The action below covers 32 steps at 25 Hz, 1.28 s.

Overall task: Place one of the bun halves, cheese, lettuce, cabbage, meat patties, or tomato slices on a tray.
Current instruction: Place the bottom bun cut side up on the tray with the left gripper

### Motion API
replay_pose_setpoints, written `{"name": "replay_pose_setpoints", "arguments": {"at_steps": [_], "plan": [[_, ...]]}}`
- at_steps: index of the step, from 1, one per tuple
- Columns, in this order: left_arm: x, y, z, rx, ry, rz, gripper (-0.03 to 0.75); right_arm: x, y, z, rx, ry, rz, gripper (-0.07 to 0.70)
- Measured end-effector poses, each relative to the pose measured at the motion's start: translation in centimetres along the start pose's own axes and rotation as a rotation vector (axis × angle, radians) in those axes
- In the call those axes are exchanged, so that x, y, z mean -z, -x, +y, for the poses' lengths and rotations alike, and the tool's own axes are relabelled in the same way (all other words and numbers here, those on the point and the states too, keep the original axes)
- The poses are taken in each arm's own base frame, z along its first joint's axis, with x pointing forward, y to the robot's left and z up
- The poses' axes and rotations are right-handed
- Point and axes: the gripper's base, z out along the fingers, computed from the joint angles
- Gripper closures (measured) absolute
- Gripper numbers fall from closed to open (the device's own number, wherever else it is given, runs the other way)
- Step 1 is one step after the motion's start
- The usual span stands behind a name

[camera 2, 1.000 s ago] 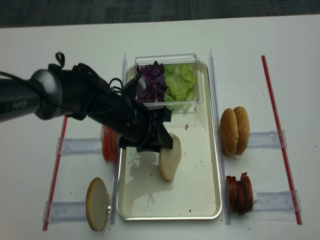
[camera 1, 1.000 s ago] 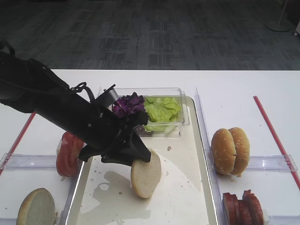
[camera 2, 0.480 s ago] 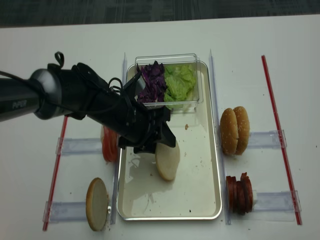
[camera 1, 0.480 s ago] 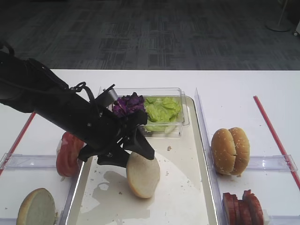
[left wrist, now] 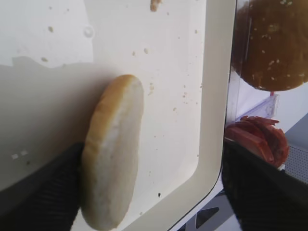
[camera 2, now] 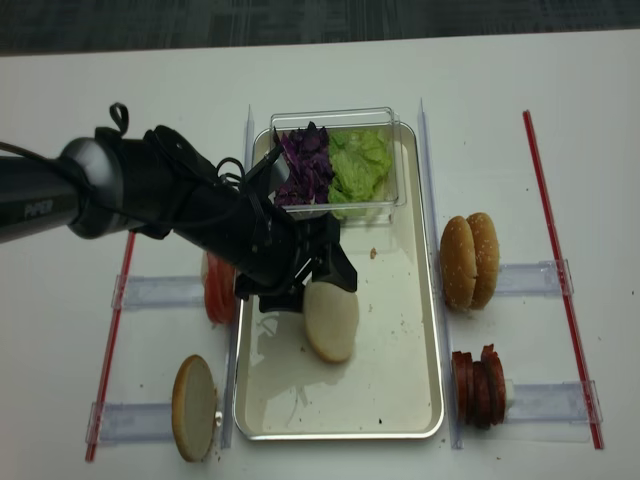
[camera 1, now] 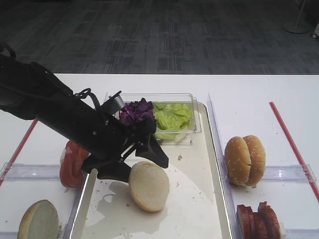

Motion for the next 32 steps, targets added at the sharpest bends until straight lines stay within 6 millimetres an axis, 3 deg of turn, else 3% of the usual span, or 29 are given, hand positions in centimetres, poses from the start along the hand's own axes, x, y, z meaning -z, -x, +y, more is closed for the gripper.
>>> {"name": "replay_pose_setpoints", "arguments": {"at_steps": [17, 32], "plan": [[0.0, 0.16, 0.08, 0.007, 0.008, -0.017, 0.043, 0.0, 0.0, 0.0, 0.0, 0.0, 0.0, 0.267], [0.05, 0.19, 0.12, 0.011, 0.008, -0.019, 0.026, 0.0, 0.0, 0.0, 0.0, 0.0, 0.0, 0.267]]}}
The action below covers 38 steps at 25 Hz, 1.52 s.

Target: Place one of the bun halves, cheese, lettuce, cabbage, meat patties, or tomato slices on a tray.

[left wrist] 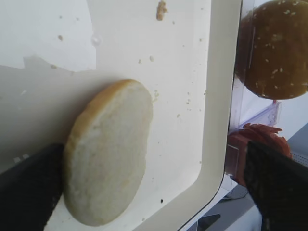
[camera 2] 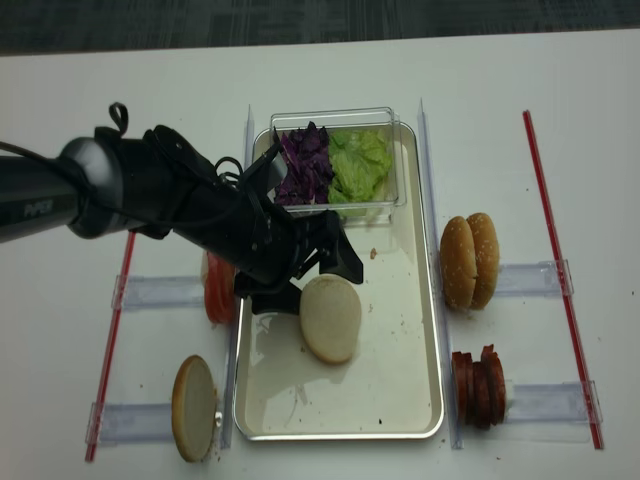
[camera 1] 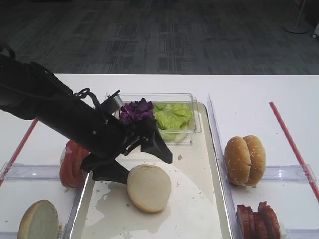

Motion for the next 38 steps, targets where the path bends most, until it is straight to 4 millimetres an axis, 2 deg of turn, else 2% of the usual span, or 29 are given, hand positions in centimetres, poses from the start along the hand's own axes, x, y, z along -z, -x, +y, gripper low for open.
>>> {"name": "replay_pose_setpoints", "arguments": {"at_steps": [24, 33, 38], "plan": [[1.0, 0.4, 0.7, 0.026, -0.015, 0.006, 0.026, 0.0, 0.0, 0.0, 0.0, 0.0, 0.0, 0.267], [3.0, 0.1, -1.2, -0.007, -0.046, -0.044, 0.026, 0.0, 0.0, 0.0, 0.0, 0.0, 0.0, 0.267], [5.3, 0.7, -3.8, -0.045, -0.094, -0.086, 0.026, 0.0, 0.0, 0.0, 0.0, 0.0, 0.0, 0.267]]}}
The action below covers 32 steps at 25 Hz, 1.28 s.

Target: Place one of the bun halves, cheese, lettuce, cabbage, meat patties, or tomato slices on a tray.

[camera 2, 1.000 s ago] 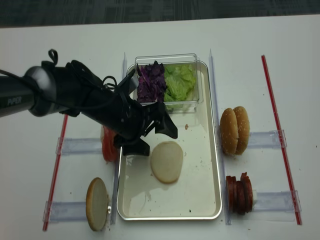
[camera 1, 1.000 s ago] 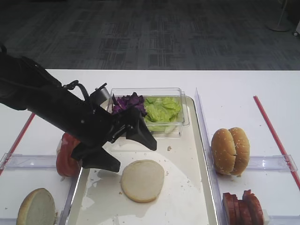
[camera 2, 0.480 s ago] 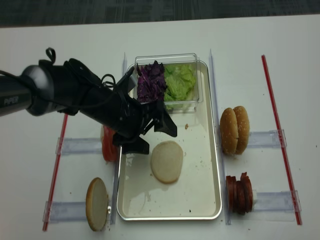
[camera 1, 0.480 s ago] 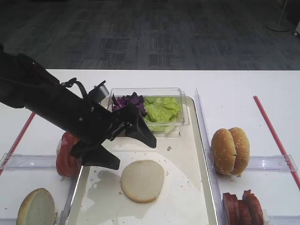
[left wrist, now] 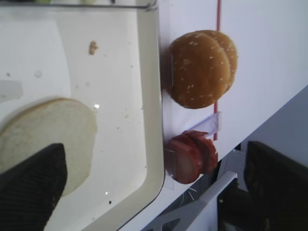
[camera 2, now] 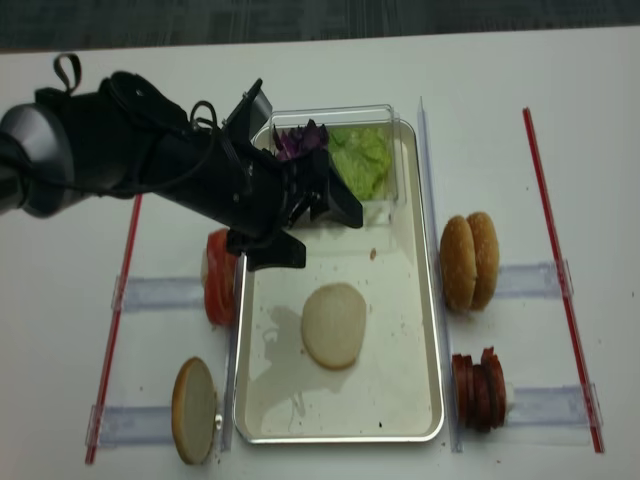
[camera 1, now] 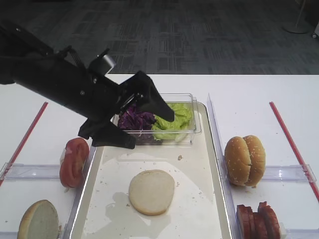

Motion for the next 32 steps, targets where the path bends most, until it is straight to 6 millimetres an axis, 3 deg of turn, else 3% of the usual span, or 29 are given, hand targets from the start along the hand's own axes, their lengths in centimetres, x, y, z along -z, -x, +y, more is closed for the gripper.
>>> {"name": "replay_pose_setpoints", "arguments": {"at_steps": [13, 18, 25, 32], "plan": [[5.4, 2.4, -7.0, -0.116, 0.003, -0.049, 0.026, 0.0, 0.0, 0.0, 0.0, 0.0, 0.0, 0.267], [7.1, 3.0, -8.7, -0.139, 0.046, -0.068, 0.026, 0.0, 0.0, 0.0, 0.0, 0.0, 0.0, 0.267], [7.7, 3.1, -9.0, -0.144, 0.08, -0.073, 0.026, 0.0, 0.0, 0.0, 0.0, 0.0, 0.0, 0.267], [9.7, 4.2, -6.7, -0.102, 0.147, -0.095, 0.026, 0.0, 0.0, 0.0, 0.0, 0.0, 0.0, 0.267]]}}
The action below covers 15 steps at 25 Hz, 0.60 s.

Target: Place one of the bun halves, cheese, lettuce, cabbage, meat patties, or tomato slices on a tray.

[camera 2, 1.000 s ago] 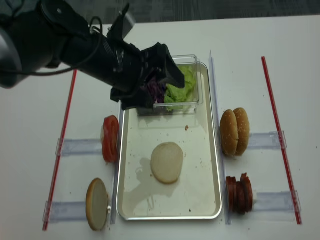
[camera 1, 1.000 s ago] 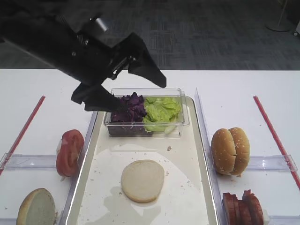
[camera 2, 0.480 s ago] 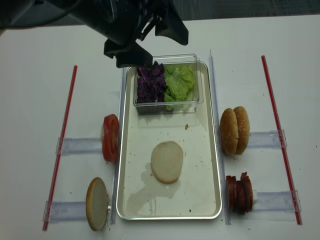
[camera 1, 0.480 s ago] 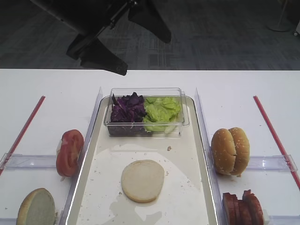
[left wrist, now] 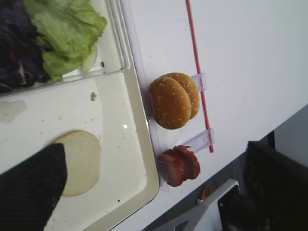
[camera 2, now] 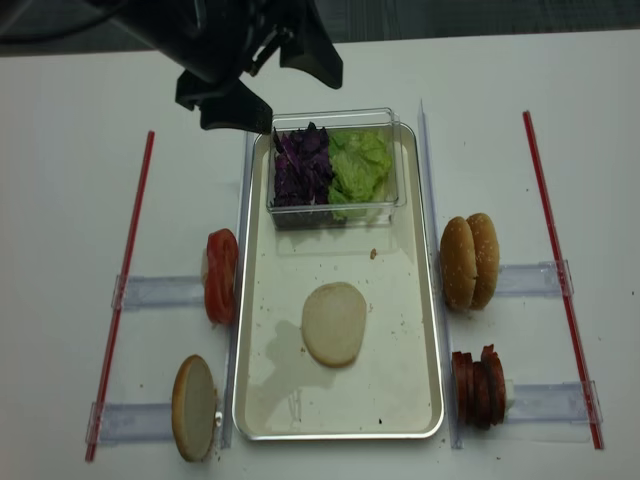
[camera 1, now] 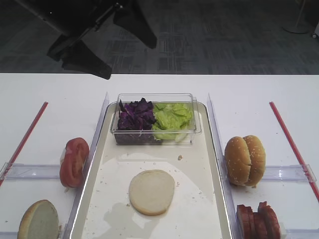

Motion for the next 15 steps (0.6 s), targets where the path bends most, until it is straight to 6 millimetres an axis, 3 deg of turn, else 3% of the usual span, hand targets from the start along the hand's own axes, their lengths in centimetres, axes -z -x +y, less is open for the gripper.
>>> {"name": "replay_pose_setpoints", "arguments": {"at_steps": [4, 10, 15], "plan": [[1.1, 0.4, 1.9, 0.028, 0.053, -0.002, 0.026, 0.0, 0.0, 0.0, 0.0, 0.0, 0.0, 0.267], [1.5, 0.5, 2.8, 0.017, 0.12, 0.003, 0.026, 0.0, 0.0, 0.0, 0.0, 0.0, 0.0, 0.267], [1.8, 0.4, 4.2, 0.005, 0.277, 0.008, 0.026, 0.0, 0.0, 0.0, 0.0, 0.0, 0.0, 0.267]]}}
